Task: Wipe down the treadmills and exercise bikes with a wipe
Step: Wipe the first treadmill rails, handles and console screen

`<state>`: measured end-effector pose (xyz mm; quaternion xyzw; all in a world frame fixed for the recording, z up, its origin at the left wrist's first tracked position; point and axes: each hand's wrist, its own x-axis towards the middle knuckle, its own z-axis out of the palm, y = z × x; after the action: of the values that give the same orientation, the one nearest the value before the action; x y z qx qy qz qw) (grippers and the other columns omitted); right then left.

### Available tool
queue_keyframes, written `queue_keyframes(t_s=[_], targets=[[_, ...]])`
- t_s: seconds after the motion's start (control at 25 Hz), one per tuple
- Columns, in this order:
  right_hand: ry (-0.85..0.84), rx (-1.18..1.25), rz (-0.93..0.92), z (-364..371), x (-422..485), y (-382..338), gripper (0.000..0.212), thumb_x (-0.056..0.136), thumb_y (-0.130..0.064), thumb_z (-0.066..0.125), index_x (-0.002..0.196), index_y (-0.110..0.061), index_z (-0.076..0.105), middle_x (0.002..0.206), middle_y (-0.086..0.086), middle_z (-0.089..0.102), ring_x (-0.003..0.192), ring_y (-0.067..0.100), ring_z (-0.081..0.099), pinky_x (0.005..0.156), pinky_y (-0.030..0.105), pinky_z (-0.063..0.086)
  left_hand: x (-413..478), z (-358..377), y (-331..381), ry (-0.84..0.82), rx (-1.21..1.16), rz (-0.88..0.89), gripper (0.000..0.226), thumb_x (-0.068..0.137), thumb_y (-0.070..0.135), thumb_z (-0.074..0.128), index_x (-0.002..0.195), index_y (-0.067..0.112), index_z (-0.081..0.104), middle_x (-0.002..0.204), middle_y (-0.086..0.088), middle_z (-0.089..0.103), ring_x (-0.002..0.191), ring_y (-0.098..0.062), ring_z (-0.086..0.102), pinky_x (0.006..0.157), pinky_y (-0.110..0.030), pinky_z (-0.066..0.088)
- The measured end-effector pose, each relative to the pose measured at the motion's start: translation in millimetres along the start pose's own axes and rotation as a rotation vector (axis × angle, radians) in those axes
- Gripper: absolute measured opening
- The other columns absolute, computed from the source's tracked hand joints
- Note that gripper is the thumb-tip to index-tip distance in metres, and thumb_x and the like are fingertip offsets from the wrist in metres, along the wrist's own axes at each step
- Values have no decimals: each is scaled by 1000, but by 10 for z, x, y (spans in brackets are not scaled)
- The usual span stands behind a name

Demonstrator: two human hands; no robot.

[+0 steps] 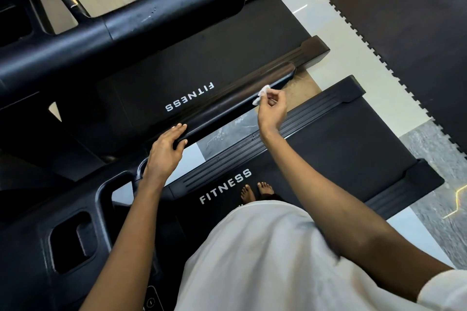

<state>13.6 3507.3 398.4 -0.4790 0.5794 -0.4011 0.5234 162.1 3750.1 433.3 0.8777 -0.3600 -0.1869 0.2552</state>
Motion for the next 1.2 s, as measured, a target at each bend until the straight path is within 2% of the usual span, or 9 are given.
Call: queue_keyframes(t_s=[0.08,0.16,0.36,0.56,0.64,0.76,0.96,1.12,1.2], targets=[[-83,-89,-177,-11,-86,16,5,92,-13,67,96,-16,67,101,0,61,85,0,60,77,10,51,-26,-5,8,7,0,7,45,95,13,67,139,20,59,145,0,56,139,-13,46,119,-34,33],[-65,-88,-164,-10,-57,28,5,92,-16,68,96,-18,66,101,-1,64,85,-1,60,78,12,52,-33,2,2,5,-6,12,46,95,11,66,140,20,59,145,0,56,139,-13,45,119,-33,33],[57,115,354,251,-85,149,18,92,-5,60,91,-22,56,97,8,70,89,27,70,83,39,59,-83,-38,19,9,-1,3,47,96,10,65,141,18,57,147,0,54,141,-13,44,118,-28,30],[-40,227,745,421,-244,184,13,91,5,51,95,-1,62,80,13,63,58,17,61,51,22,53,-262,-114,-56,23,22,-32,51,96,8,64,145,19,53,150,0,50,143,-14,40,115,-21,25],[-109,291,849,447,-368,180,11,94,11,48,91,3,55,75,15,59,64,21,63,61,20,57,-298,-106,-94,14,26,-33,53,96,7,63,146,20,52,152,0,48,144,-14,38,115,-21,24],[-222,319,828,418,-472,103,22,93,15,43,80,0,50,68,16,57,56,22,60,54,21,58,-301,-104,-83,40,25,-38,54,95,1,60,145,19,53,151,0,50,143,-15,39,115,-23,26],[-112,287,760,375,-301,86,17,94,9,43,86,-4,51,55,8,55,43,12,53,40,17,46,-343,-119,-194,68,72,-27,58,92,-7,56,144,17,54,149,-5,51,142,-22,42,118,-37,32],[-343,246,764,489,-729,84,29,92,14,41,72,-2,54,64,12,60,58,19,61,52,19,54,-416,-85,-318,107,78,-30,63,88,-12,56,145,14,53,149,-8,50,141,-26,43,118,-40,31],[-335,222,734,515,-755,101,30,89,17,41,70,-4,51,64,11,58,58,20,61,51,20,53,-425,-67,-314,114,79,-21,64,87,-14,54,145,13,52,150,-10,50,142,-27,42,119,-39,29]])
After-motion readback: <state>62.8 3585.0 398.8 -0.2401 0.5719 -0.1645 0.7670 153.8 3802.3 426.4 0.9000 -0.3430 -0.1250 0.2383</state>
